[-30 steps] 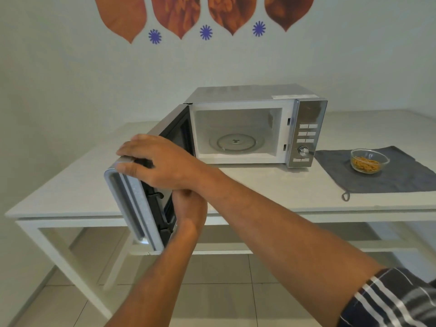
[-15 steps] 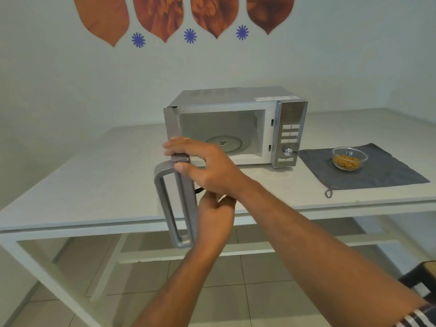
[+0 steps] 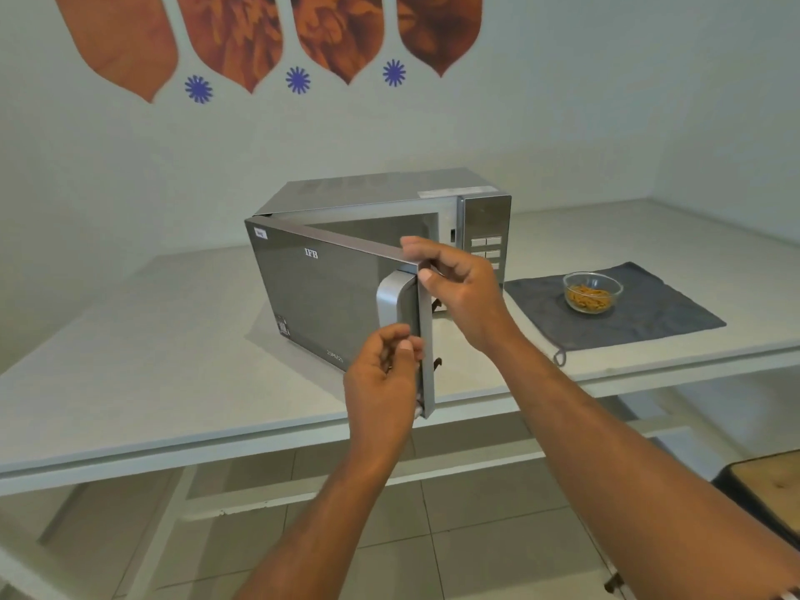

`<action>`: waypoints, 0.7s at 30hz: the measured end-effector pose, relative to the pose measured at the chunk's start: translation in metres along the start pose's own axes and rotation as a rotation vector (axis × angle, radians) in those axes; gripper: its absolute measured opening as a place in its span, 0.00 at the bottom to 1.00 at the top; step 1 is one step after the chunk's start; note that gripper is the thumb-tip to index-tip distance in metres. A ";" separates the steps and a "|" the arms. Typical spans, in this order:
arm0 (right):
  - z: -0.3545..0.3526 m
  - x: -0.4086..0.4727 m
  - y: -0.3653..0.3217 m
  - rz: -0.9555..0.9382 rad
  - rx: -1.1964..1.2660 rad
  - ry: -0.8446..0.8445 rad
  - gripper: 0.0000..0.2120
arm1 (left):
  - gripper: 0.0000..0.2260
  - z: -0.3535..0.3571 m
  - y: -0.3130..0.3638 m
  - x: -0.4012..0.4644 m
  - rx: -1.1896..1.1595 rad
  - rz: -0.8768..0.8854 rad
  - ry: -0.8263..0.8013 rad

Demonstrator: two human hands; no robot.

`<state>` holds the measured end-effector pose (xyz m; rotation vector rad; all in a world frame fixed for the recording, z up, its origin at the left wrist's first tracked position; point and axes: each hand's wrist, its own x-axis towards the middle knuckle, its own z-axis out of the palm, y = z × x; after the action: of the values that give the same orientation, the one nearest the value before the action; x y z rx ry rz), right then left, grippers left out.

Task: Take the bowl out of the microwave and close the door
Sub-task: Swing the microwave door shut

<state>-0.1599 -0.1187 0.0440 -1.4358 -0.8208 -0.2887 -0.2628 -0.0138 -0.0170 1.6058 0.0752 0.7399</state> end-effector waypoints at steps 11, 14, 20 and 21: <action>-0.033 -0.003 0.048 0.140 -0.118 0.512 0.10 | 0.11 0.044 -0.035 0.065 0.205 -0.031 -0.033; -0.035 -0.002 0.061 0.199 -0.167 0.481 0.08 | 0.11 0.060 -0.041 0.082 0.233 -0.010 -0.068; -0.037 0.017 0.081 0.234 -0.233 0.394 0.10 | 0.09 0.087 -0.052 0.115 0.277 0.022 -0.096; -0.038 0.022 0.085 0.241 -0.244 0.393 0.10 | 0.09 0.091 -0.054 0.120 0.280 0.024 -0.094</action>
<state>-0.0781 -0.1347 -0.0029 -1.6195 -0.2959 -0.4804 -0.1030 -0.0273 -0.0158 1.9092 0.0941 0.6938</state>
